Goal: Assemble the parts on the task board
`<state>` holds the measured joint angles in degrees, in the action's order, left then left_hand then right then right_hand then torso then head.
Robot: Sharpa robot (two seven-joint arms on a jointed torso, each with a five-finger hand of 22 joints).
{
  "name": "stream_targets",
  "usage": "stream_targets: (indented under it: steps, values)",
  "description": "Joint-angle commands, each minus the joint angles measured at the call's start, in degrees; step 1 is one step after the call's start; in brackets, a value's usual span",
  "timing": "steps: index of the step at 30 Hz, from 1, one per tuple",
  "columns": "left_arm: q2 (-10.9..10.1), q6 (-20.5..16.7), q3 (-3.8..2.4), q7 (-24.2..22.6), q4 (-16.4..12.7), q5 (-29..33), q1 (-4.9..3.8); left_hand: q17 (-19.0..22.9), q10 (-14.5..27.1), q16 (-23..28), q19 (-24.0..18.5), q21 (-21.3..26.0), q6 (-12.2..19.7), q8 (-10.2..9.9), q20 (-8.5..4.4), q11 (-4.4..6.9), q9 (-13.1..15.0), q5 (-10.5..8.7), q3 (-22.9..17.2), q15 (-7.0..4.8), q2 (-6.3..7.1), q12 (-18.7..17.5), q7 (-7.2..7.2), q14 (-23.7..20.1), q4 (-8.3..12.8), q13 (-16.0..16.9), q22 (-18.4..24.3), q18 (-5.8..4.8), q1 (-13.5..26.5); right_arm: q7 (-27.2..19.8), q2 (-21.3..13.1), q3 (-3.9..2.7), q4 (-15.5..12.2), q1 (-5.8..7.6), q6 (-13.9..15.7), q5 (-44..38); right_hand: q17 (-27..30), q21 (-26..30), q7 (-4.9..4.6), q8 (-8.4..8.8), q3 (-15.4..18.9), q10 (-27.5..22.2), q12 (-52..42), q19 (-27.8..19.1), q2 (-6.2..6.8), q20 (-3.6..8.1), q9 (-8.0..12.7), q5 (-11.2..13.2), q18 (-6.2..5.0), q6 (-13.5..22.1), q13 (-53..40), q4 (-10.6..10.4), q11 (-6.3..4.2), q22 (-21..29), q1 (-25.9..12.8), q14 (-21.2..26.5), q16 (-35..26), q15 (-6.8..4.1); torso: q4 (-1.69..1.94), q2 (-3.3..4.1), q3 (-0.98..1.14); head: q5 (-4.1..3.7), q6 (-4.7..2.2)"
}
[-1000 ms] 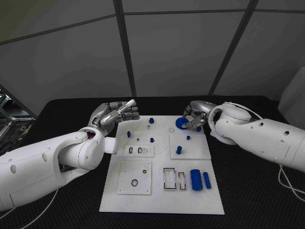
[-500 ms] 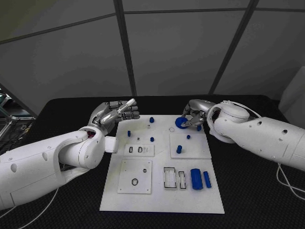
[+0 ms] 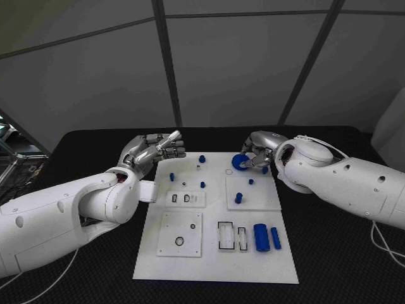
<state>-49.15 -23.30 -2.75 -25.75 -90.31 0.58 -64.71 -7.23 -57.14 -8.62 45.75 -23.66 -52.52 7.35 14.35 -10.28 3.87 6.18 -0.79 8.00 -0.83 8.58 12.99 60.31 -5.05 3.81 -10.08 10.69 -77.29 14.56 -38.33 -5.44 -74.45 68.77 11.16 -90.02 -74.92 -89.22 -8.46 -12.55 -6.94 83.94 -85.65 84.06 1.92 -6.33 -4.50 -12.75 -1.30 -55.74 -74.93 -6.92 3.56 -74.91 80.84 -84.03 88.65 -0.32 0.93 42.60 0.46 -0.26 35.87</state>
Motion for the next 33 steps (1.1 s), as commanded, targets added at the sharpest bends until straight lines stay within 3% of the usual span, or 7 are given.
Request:
stream_targets:
  steps: [1,9,19,22,25,33]
  values:
    - [-0.1,0.7,-0.06,-0.2,0.1,-0.4,-0.09,0.0,0.4,0.2,-0.6,0.2,0.2,-0.3,-0.02,-0.07,-0.1,0.09,0.0,-0.04,-0.23,-0.2,0.23,-0.4,0.3,-0.1,0.1,-0.32,-0.1,-0.4,-0.4,-0.07,-2.2,0.17,7.7,-3.7,-12.3,-0.3,0.71,0.41,-0.5,3.4,-0.4,4.9,-1.00,0.52,0.0,-0.3,1.00,-1.3,-11.1,0.0,-0.54,-13.9,0.3,-5.4,0.2,-0.49,0.06,-0.04,0.00,0.01,-0.03]
    - [-0.2,0.7,-0.06,-0.2,0.3,-0.4,-0.09,0.0,0.4,0.2,-0.6,0.2,0.2,-0.3,-0.02,-0.07,-0.1,0.09,0.0,-0.04,-0.23,-0.2,0.23,-0.4,0.3,-0.1,0.1,-0.32,-0.1,-0.2,0.0,-0.08,-6.5,0.16,11.3,-8.2,-12.7,-0.5,0.71,0.65,-0.9,3.4,-0.5,5.3,-0.83,0.58,0.1,-0.4,1.11,-1.4,-11.2,0.3,-0.57,-14.3,0.4,-5.5,0.4,-0.53,0.08,0.01,-0.06,0.26,-0.04]
    - [-0.2,0.5,-0.06,-0.3,0.5,-0.4,-0.10,0.0,0.4,0.2,-0.6,0.2,0.2,-0.3,-0.02,-0.07,-0.1,0.09,0.0,-0.04,-0.23,-0.2,0.23,-0.4,0.3,-0.1,0.1,-0.32,-0.1,0.0,4.9,0.01,-5.1,-0.03,10.2,-11.8,-12.7,-0.6,0.72,0.77,-1.1,3.5,-0.6,5.6,-0.77,0.61,0.1,-0.4,1.18,-1.5,-11.3,0.4,-0.57,-14.6,0.4,-5.5,0.4,-0.55,0.05,0.06,-0.10,0.62,-0.03]
    - [-0.2,0.5,-0.06,-0.3,0.6,-0.4,-0.11,0.0,0.4,0.2,-0.6,0.2,0.2,-0.3,-0.02,-0.07,-0.1,0.09,0.0,-0.04,-0.23,-0.2,0.23,-0.4,0.3,-0.1,0.1,-0.32,-0.1,0.1,6.3,1.44,-4.2,-0.13,9.4,-12.0,-12.7,-0.6,0.72,0.81,-1.1,3.5,-0.6,5.6,-0.76,0.62,0.1,-0.3,1.19,-1.6,-11.3,0.4,-0.57,-14.7,0.4,-5.5,0.4,-0.55,0.08,0.10,-0.08,0.68,0.00]
    - [-0.2,0.5,-0.07,-0.4,0.5,-0.4,-0.11,0.0,0.4,0.2,-0.6,0.2,0.2,-0.3,-0.01,-0.08,-0.1,0.09,0.0,-0.03,-0.24,-0.2,0.23,-0.4,0.3,-0.1,0.1,-0.32,-0.1,0.1,7.8,2.38,-3.1,-0.18,8.6,-12.3,-12.7,-0.6,0.72,0.82,-1.2,3.5,-0.6,5.6,-0.76,0.62,0.1,-0.3,1.19,-1.6,-11.3,0.4,-0.57,-14.7,0.4,-5.5,0.4,-0.56,0.13,0.08,-0.11,0.68,0.14]
    - [-0.1,0.5,-0.07,-0.4,0.4,-0.3,-0.12,0.0,0.4,0.3,-0.6,0.2,0.2,-0.3,0.01,-0.08,-0.1,0.09,0.0,-0.02,-0.26,-0.2,0.23,-0.4,0.3,-0.1,0.1,-0.31,-0.1,0.2,10.1,3.21,-1.0,-0.47,6.9,-12.8,-12.7,-0.6,0.70,0.89,-1.2,3.5,-0.6,5.6,-0.73,0.63,0.1,-0.3,1.19,-1.6,-11.3,0.4,-0.56,-14.7,0.3,-5.5,0.4,-0.56,0.13,0.11,-0.04,1.03,0.40]
